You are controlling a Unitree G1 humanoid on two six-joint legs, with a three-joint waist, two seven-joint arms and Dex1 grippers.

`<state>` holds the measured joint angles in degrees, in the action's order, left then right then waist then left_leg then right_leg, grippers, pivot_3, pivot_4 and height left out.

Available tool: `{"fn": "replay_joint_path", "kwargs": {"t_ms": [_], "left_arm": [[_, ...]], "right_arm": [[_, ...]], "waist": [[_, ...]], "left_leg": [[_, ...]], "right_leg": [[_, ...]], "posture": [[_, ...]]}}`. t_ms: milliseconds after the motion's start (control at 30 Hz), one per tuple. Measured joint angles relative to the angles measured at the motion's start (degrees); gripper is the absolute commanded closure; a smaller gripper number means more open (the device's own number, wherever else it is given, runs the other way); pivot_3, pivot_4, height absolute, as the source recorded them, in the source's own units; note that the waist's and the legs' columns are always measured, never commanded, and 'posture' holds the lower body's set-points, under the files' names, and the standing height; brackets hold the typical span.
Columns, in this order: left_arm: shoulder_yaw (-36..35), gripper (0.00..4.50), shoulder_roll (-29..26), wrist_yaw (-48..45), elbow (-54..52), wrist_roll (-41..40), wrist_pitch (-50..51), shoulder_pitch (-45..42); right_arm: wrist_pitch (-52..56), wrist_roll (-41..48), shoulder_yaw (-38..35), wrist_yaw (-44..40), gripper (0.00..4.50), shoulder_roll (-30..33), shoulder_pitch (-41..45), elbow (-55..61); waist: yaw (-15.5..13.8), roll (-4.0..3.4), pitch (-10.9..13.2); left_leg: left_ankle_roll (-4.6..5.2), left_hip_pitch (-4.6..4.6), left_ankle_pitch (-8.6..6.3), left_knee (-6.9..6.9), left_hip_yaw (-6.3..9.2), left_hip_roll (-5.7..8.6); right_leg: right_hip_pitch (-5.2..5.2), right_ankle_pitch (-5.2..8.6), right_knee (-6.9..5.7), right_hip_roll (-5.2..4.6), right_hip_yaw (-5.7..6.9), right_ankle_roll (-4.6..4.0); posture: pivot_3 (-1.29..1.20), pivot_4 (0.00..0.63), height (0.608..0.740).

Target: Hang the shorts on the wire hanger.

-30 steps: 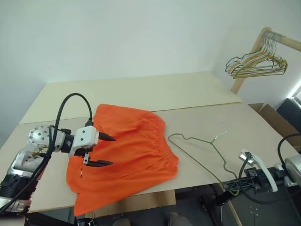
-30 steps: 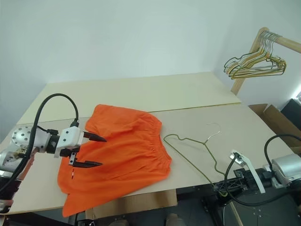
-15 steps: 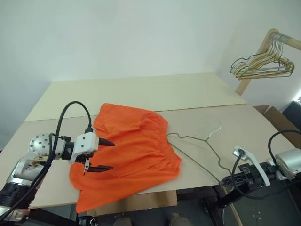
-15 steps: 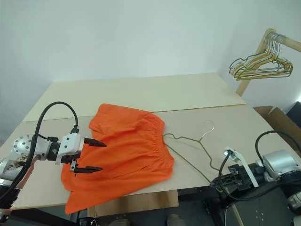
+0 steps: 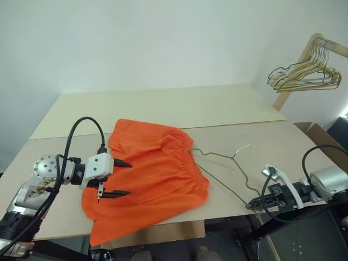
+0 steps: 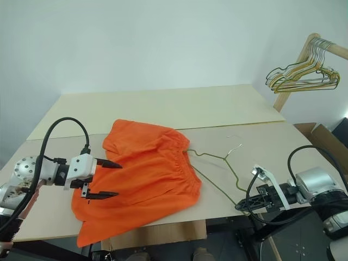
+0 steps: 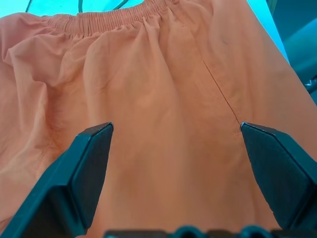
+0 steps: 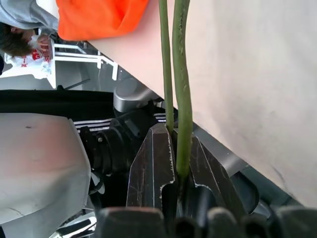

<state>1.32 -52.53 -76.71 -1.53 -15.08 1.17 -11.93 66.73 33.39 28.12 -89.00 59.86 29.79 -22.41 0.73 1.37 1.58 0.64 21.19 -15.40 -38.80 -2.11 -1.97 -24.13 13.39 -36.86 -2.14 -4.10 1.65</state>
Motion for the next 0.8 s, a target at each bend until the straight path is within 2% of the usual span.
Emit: {"fn": "replay_joint_path", "kwargs": {"t_ms": [200,400,500,800], "left_arm": [[0.25,0.04,0.11,0.60,0.25,1.71,-1.30,0.22],[0.63,0.04,0.22,1.18,0.26,2.47,-2.15,0.29],[0.71,0.04,0.23,1.67,0.21,2.88,-2.18,0.87],[0.74,0.04,0.21,2.34,0.05,3.86,-2.24,2.12]], "right_arm": [[1.63,-3.46,2.09,-0.19,4.50,-6.79,7.58,-11.13],[3.15,-5.73,3.10,-0.23,4.50,-9.66,12.85,-15.81],[3.95,-5.09,5.15,-0.32,4.50,-8.58,12.60,-15.03],[6.17,5.70,13.25,-0.35,4.50,0.71,11.02,-4.94]], "waist": [[0.08,-0.01,0.00],[-0.25,-0.01,0.00],[-0.64,-0.02,0.00],[-1.55,-0.04,0.01]], "left_leg": [[0.00,-0.02,0.00,-0.04,-0.01,0.01],[0.02,0.06,-0.01,-0.03,0.00,0.01],[0.08,0.08,-0.05,-0.03,0.00,0.02],[0.10,0.04,-0.06,-0.05,0.00,0.00]], "right_leg": [[0.01,-0.14,-0.04,0.02,-0.02,-0.22],[-0.02,-0.19,-0.02,0.01,-0.01,-0.31],[-0.03,-0.18,-0.02,-0.01,0.01,-0.31],[-0.02,-0.14,-0.04,-0.02,0.05,-0.25]], "posture": [[0.06,0.000,0.740],[0.08,0.000,0.740],[0.09,0.000,0.740],[0.09,0.000,0.740]]}}
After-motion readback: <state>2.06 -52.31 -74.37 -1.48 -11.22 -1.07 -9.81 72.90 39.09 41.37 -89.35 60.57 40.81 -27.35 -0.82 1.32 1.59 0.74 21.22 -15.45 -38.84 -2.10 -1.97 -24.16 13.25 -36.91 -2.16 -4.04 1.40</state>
